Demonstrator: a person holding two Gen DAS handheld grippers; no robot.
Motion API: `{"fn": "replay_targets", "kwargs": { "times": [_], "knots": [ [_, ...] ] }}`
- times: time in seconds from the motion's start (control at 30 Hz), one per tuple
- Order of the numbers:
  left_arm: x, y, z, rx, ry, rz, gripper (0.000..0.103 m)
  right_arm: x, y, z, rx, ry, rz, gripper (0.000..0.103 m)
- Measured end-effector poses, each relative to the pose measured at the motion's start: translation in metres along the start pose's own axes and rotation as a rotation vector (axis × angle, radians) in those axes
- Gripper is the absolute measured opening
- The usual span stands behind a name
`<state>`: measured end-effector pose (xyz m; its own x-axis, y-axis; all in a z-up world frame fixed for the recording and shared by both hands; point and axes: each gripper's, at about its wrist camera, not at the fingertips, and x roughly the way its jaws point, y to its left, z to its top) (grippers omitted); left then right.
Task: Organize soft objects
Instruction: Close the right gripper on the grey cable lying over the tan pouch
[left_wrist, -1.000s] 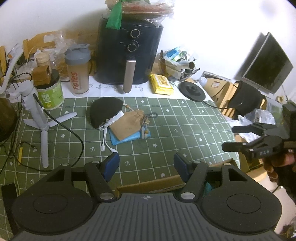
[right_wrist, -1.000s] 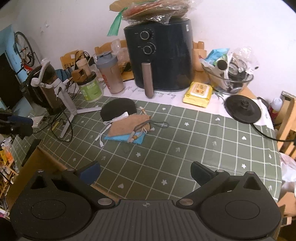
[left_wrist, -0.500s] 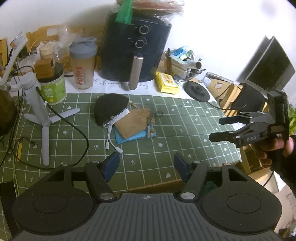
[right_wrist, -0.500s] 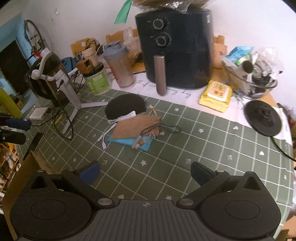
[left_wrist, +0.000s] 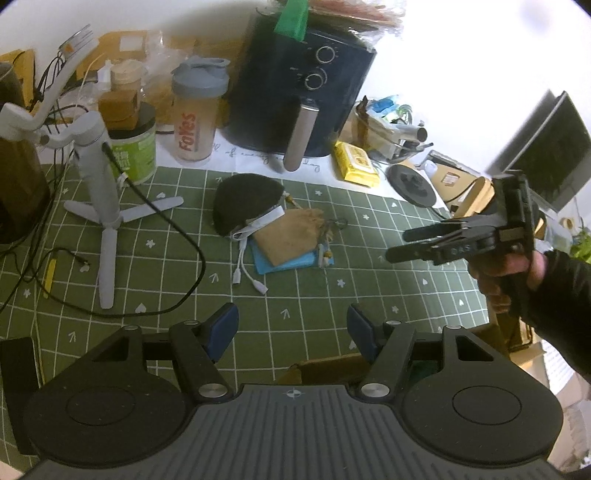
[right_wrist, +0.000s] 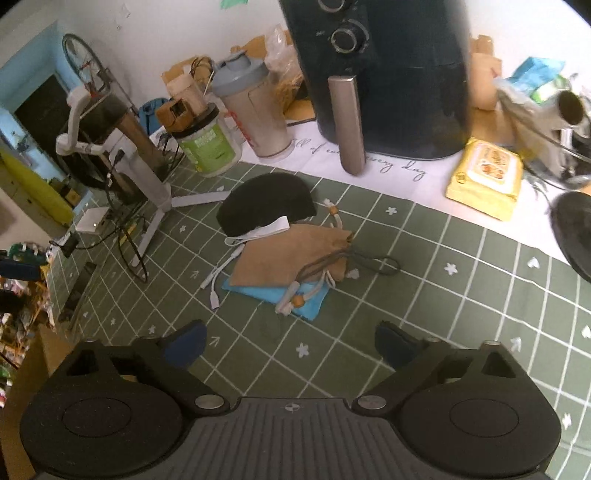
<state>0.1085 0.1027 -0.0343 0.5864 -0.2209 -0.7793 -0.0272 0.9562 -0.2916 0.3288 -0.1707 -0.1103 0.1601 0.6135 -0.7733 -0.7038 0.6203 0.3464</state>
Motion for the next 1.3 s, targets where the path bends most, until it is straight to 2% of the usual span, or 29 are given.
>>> {"fn": "replay_targets", "kwargs": {
  "times": [0.2, 0.27, 0.6, 0.73, 0.93, 1.03, 1.1, 1.17, 1.3],
  "knots": [
    [0.001, 0.009, -0.003, -0.035, 0.011, 0.005, 0.064, 0.029, -0.007, 0.014, -0.010, 0.029, 0.020, 0.086],
    [0.000, 0.012, -0.002, -0.042, 0.011, 0.009, 0.064, 0.039, -0.008, 0.019, -0.014, 0.041, 0.017, 0.079],
    [0.003, 0.028, -0.003, -0.089, 0.026, 0.049, 0.064, 0.076, -0.011, 0.033, 0.000, 0.059, -0.003, 0.077],
    [0.005, 0.032, -0.003, -0.105, 0.035, 0.060, 0.064, 0.092, -0.016, 0.036, 0.028, 0.066, -0.020, 0.069],
    [0.005, 0.039, -0.003, -0.125, 0.039, 0.076, 0.064, 0.112, -0.014, 0.038, 0.027, 0.074, -0.046, 0.063],
    [0.006, 0.042, -0.003, -0.130, 0.042, 0.078, 0.064, 0.117, -0.014, 0.039, 0.037, 0.069, -0.069, 0.055],
    [0.006, 0.043, -0.003, -0.132, 0.042, 0.079, 0.064, 0.119, -0.015, 0.039, 0.037, 0.065, -0.087, 0.047],
    [0.006, 0.044, -0.003, -0.135, 0.041, 0.079, 0.064, 0.119, -0.016, 0.040, 0.038, 0.060, -0.097, 0.034],
    [0.006, 0.044, -0.003, -0.135, 0.041, 0.077, 0.064, 0.113, -0.016, 0.040, 0.040, 0.046, -0.100, 0.019]
  ]
}}
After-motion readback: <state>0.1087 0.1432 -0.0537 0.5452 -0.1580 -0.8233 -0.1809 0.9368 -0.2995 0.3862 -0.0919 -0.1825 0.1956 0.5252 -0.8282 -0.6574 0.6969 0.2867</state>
